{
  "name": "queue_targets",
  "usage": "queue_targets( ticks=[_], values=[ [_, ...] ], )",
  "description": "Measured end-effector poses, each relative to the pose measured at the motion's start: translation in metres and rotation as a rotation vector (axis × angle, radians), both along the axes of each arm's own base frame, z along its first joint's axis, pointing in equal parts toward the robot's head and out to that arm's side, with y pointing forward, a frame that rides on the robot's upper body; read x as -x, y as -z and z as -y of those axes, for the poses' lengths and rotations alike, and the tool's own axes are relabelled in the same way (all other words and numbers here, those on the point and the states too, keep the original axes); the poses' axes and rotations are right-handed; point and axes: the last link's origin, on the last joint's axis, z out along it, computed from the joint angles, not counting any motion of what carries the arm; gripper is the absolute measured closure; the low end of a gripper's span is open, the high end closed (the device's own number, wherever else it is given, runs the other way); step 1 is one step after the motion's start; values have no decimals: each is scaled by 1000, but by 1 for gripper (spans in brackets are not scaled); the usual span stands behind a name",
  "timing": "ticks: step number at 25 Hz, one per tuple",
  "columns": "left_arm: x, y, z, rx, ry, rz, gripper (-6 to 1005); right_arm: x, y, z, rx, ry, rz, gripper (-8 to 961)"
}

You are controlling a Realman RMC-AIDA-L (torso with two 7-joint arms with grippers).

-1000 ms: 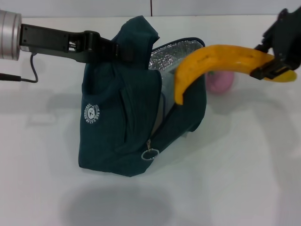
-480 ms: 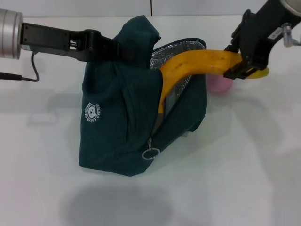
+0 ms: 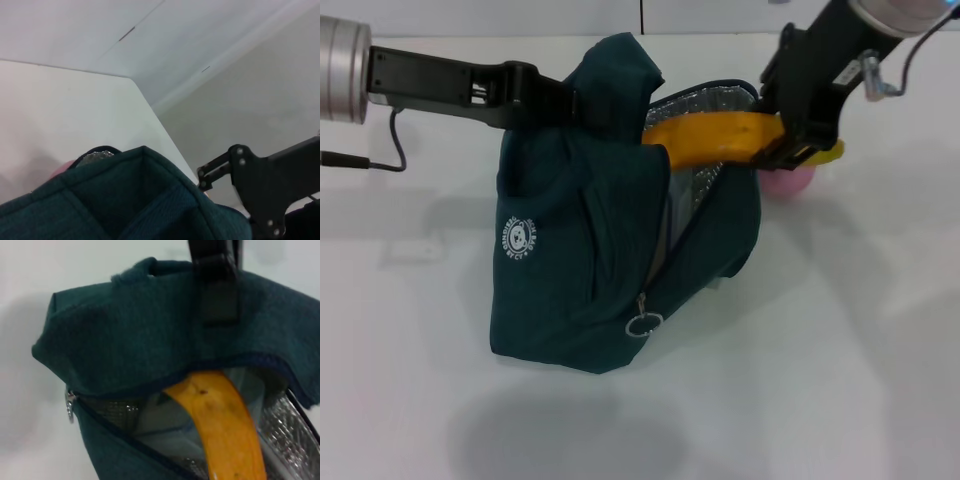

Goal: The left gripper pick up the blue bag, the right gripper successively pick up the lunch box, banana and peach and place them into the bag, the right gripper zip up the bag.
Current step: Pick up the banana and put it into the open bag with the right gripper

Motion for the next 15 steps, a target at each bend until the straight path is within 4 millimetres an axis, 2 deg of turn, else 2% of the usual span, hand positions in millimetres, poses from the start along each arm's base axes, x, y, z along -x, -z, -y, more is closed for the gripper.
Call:
queue_targets(
  ticks=[6,15],
  values=[
    [-1,1,0,-1,3,3,959,12,16,2,30,-54,16,465],
    [-2,3,0,3,5,7,959,24,23,6,53,-103,8,460]
  ],
)
